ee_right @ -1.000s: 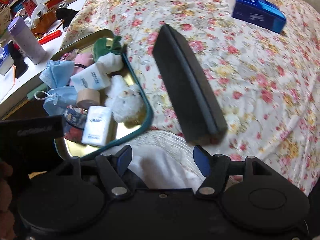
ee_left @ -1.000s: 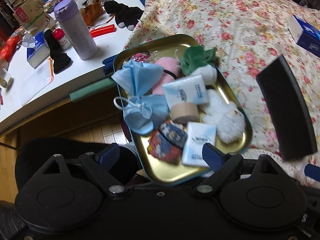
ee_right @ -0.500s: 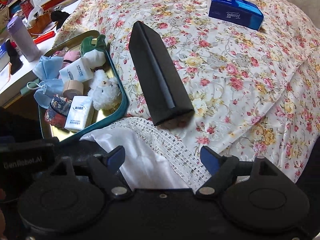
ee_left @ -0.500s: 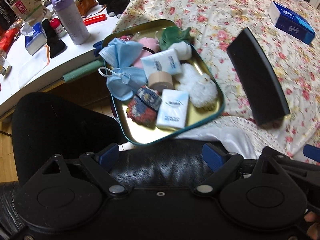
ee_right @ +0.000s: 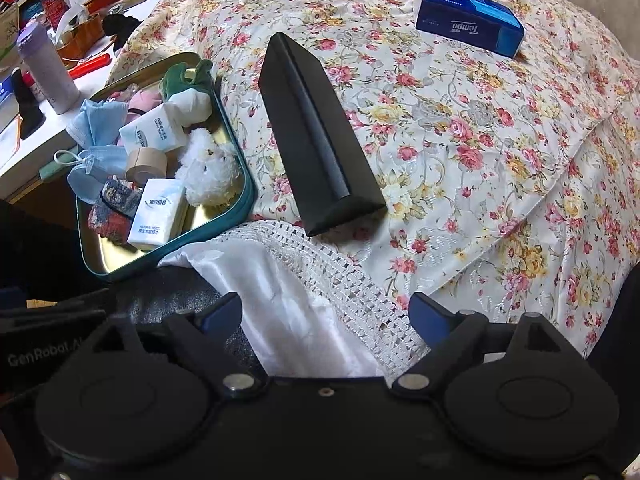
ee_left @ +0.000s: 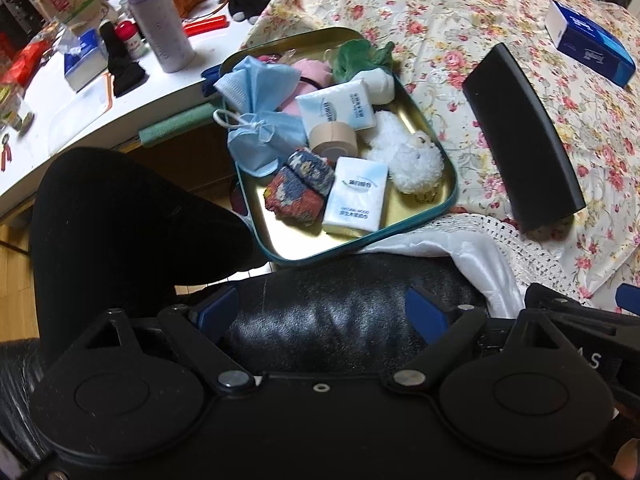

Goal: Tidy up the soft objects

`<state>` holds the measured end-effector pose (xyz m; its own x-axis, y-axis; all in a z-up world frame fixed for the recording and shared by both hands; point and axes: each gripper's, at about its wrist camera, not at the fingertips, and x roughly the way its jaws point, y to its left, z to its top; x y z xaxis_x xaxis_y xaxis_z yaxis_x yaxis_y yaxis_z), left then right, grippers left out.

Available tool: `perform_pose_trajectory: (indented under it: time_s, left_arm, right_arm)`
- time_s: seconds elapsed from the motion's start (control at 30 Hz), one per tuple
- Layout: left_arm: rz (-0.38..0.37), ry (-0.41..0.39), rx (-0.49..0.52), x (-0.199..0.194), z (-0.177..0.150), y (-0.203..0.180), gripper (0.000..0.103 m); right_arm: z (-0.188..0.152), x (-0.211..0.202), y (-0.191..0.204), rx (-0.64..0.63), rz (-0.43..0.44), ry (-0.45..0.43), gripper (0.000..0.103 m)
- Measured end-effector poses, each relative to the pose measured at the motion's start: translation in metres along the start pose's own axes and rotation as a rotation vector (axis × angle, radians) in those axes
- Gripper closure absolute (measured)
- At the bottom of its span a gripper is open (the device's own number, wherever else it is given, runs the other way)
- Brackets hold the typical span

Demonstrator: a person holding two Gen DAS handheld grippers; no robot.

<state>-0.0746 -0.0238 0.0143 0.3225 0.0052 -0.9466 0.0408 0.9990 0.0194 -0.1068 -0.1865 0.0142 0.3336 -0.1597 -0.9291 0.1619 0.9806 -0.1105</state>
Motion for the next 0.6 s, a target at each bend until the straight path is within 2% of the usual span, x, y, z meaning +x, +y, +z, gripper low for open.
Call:
perform_pose_trajectory:
  time_s: [0.6]
  left_arm:
    - [0.06,-0.024,-0.032,0.001,-0.008,0.011,0.015]
  right_arm:
    - [-0.004,-0.011,-0.001,0.002,0.027,-0.039,0.009]
